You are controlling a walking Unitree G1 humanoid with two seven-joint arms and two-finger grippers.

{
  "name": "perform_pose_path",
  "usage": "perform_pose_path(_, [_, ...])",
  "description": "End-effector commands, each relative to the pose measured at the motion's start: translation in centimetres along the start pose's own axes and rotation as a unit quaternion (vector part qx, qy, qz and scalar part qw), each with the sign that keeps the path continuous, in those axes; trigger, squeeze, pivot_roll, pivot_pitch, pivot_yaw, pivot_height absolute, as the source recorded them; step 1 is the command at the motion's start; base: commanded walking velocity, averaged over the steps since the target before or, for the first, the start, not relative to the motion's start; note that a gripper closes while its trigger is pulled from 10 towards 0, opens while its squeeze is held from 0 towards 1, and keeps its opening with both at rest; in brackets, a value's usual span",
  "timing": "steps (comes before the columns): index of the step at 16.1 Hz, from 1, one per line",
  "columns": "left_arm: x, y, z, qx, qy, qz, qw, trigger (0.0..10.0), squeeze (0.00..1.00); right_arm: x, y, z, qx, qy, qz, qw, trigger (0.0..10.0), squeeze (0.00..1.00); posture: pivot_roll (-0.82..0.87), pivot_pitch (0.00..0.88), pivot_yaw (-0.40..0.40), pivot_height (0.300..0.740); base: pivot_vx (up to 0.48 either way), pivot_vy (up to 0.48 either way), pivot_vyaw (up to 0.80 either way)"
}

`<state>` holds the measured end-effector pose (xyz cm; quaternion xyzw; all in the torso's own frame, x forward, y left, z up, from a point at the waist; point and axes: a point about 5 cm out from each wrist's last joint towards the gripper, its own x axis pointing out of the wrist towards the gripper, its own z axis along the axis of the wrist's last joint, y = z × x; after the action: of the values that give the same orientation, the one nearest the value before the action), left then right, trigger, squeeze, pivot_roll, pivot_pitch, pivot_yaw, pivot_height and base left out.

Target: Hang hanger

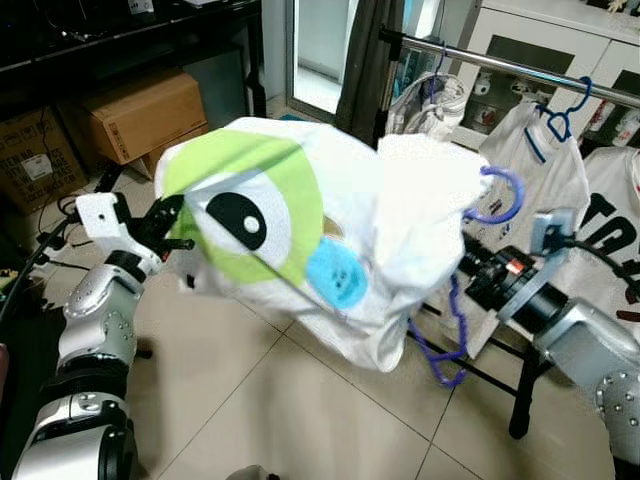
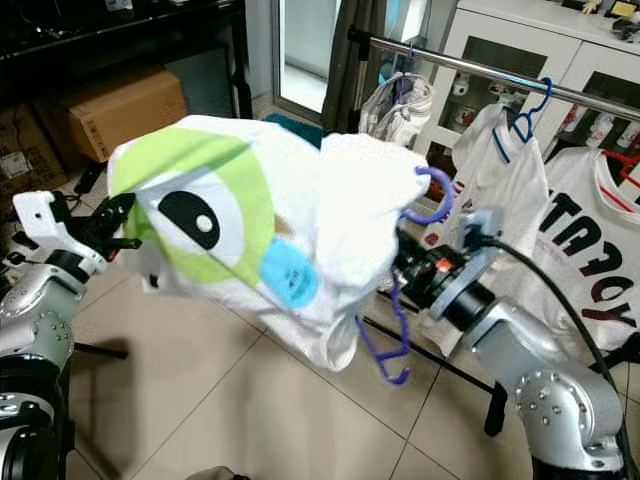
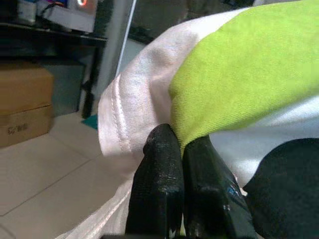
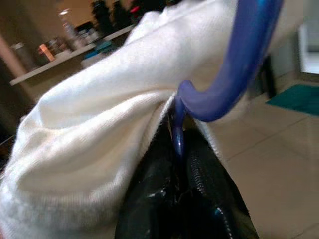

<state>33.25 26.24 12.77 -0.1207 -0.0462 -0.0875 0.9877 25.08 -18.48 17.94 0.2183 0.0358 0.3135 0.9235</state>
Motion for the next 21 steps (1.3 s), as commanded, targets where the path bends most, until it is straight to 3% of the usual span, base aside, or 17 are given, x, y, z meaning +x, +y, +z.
perform_pose_path(1, [-0.4,0.6,-0.1,-0.003,-0.003,0.026,1.0,0.0,0.0,-0.1,-0.4,1.3,-0.017,-0.03,-0.018,0.999,10.0,0.0,-0.16,0.0,-0.003,0.74,0.0,0.0,0.0])
perform_pose_path(8, [-0.8,1.4,-1.0,-0.005,0.013,0.082,0.997,0.0,0.0,-0.4,-1.8,2.4,-0.001,-0.078,-0.076,0.994,10.0,0.0,-0.16,0.0,0.001,0.74,0.0,0.0,0.0])
perform_pose_path(21, [-1.3,0.7,-3.0,-0.006,0.054,0.078,0.996,0.0,0.0,-1.0,-3.0,4.3,0.031,-0.154,-0.123,0.98,10.0,0.0,-0.16,0.0,0.003,0.74,0.0,0.0,0.0])
